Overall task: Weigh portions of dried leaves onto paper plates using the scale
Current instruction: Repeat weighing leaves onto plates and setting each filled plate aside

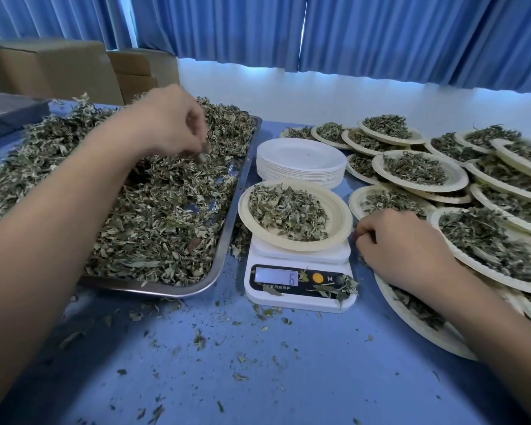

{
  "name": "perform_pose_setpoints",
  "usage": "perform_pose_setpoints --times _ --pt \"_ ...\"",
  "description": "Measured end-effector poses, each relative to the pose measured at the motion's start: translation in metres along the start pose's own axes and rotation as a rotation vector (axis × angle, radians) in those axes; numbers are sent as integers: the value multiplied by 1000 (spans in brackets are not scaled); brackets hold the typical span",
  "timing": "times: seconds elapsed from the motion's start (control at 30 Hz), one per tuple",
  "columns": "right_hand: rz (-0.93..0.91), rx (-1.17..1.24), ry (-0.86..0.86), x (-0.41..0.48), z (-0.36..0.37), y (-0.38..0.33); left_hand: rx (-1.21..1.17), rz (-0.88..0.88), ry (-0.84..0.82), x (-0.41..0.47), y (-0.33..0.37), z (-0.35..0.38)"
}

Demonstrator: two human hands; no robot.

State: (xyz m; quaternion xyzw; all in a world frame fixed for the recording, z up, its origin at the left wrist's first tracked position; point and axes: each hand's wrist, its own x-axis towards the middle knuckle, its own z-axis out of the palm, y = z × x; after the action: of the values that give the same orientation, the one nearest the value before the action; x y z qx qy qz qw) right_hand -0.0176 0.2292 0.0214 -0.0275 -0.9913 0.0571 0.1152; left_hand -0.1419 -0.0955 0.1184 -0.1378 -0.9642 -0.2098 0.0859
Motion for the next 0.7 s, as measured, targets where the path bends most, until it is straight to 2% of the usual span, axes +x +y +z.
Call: perform_pose_setpoints --times 0.07,0.13,0.2,0.33,0.47,0.6,0.7 --pt "-1 -10 6 0 0 0 167 -118 -160 2 -15 -2" --pt "-4 -13 9 -1 0 -1 295 -157 -283 2 -21 -2" --pt "-1 -13 9 -1 0 -1 294 -97 -257 2 -16 -3" --pt "2 -13 2 -1 -1 -2 -44 147 -131 -5 11 4" --pt "6 -5 -5 -2 -2 -2 -127 351 -189 -12 37 22" --pt "8 -2 -16 -3 -3 -3 -112 385 -320 -15 42 30" --pt "6 -2 -18 -3 -3 -2 -2 295 -276 -9 30 24"
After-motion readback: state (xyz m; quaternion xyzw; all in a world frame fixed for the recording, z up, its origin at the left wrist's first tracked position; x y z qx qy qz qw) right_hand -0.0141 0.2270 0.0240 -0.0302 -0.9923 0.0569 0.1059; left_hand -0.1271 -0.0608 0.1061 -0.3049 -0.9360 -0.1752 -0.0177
